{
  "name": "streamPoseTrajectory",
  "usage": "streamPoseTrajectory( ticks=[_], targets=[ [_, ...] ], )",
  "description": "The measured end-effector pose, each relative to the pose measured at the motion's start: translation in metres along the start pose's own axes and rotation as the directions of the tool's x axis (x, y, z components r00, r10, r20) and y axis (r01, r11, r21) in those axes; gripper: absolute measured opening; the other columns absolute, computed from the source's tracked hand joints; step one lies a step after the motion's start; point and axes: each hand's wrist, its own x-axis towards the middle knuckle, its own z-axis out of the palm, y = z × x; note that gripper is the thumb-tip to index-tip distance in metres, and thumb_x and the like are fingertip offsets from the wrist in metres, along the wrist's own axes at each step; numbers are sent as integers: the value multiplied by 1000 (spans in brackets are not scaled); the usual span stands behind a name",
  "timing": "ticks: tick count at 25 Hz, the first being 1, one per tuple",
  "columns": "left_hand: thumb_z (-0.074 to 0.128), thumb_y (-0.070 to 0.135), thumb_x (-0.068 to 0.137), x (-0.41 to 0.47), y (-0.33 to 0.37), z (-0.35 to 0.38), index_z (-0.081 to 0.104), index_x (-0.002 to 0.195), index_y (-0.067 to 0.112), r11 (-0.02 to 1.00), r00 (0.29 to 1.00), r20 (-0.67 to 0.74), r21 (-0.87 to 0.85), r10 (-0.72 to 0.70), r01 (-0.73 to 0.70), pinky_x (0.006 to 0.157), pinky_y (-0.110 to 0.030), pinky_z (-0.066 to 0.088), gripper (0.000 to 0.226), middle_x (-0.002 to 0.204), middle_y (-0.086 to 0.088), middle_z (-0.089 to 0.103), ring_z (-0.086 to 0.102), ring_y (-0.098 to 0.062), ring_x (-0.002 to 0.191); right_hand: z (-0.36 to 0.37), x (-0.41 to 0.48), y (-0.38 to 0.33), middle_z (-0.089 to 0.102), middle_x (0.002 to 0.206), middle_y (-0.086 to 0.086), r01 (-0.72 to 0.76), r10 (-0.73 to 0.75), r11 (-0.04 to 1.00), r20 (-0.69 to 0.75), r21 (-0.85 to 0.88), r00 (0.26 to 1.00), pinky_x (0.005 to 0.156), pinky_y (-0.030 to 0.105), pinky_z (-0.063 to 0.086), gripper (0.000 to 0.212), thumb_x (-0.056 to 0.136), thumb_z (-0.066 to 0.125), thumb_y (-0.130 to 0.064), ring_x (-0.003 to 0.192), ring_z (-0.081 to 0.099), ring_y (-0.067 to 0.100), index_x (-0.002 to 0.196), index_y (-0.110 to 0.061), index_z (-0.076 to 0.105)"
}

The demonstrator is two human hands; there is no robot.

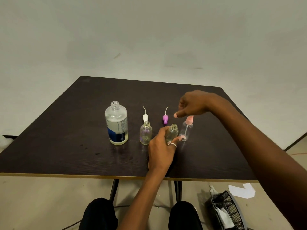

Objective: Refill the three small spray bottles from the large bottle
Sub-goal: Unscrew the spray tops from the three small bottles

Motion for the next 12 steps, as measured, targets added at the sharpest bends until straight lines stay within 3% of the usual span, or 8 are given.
streamPoseTrajectory(
  ticks=[4,8,12],
  targets=[
    [77,40,81,-1,4,-2,58,127,26,1000,1000,6,-3,-7,7,73,-5,48,52,111,10,70,65,-2,98,18,-10,5,67,110,-1,16,-21,998,84,58,996,91,36,51,47,78,74,-47,99,62,18,116,-20,65],
    [79,35,81,-2,5,-1,58,129,25,1000,1000,6,-4,4,-4,73,1,45,53,114,9,70,64,-1,100,28,-9,8,70,101,1,43,-44,997,7,62,999,84,31,53,24,79,77,-26,92,64,16,101,-17,71],
    [81,34,78,-1,4,0,56,133,24,1000,1000,-1,-14,-7,7,77,0,45,61,118,8,70,65,-5,109,30,-11,8,71,94,0,48,-47,999,-30,27,998,83,31,55,15,80,76,-20,87,65,16,94,-15,73]
  ],
)
